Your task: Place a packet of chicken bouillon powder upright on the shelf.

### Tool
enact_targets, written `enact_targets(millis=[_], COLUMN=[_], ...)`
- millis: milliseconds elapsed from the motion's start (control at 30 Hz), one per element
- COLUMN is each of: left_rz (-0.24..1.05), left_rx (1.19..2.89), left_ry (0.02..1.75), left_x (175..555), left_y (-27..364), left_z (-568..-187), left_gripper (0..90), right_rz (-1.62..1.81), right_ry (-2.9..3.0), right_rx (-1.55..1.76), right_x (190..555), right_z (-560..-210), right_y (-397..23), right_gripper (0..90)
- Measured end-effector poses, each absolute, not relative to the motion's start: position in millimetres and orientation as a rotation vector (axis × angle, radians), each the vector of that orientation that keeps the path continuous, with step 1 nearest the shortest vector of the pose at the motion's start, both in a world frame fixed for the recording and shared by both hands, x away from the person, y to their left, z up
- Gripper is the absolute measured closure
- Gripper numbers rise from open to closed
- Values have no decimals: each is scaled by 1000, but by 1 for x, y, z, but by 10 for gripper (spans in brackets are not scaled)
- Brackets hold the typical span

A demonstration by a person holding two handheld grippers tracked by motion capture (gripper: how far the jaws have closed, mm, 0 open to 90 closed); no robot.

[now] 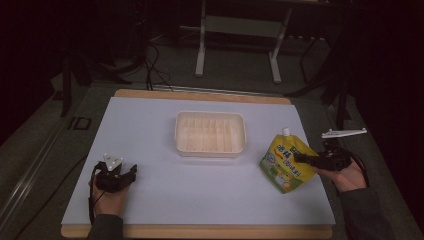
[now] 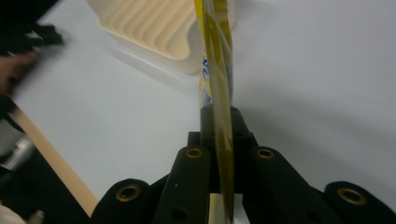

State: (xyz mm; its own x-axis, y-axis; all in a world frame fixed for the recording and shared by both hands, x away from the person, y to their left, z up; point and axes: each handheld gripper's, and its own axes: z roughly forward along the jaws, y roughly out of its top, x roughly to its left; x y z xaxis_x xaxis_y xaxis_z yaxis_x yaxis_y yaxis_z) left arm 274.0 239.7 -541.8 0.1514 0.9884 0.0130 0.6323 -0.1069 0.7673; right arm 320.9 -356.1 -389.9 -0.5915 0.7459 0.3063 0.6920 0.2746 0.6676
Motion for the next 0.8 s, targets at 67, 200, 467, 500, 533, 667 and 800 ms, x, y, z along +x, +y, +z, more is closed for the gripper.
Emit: enact_targets(millis=[67, 200, 467, 500, 533, 667, 800], left_rz=[738, 738, 744, 745, 745, 746, 745], left_rx=[1812, 1806, 1802, 1801, 1801, 1800, 1797], left_ry=[1547, 1547, 1549, 1549, 1549, 1548, 1548], left_x=[274, 274, 273, 273, 273, 273, 273], left_y=[240, 240, 240, 240, 240, 240, 240], left_z=[-542, -542, -542, -542, -542, -541, -541], left_gripper=[425, 425, 425, 425, 425, 425, 425], right_rz=[1266, 1349, 1522, 1547, 1547, 1611, 1668], right_ry=[2437, 2417, 2347, 2339, 2339, 2313, 2291], right_rx=[1395, 1416, 1456, 1459, 1459, 1459, 1456], right_x=[321, 321, 321, 321, 321, 321, 321], right_z=[-392, -396, -402, -402, -402, -403, -402], right_y=[-356, -355, -352, -351, -351, -346, -341], right_gripper=[899, 899, 900, 900, 900, 900, 900])
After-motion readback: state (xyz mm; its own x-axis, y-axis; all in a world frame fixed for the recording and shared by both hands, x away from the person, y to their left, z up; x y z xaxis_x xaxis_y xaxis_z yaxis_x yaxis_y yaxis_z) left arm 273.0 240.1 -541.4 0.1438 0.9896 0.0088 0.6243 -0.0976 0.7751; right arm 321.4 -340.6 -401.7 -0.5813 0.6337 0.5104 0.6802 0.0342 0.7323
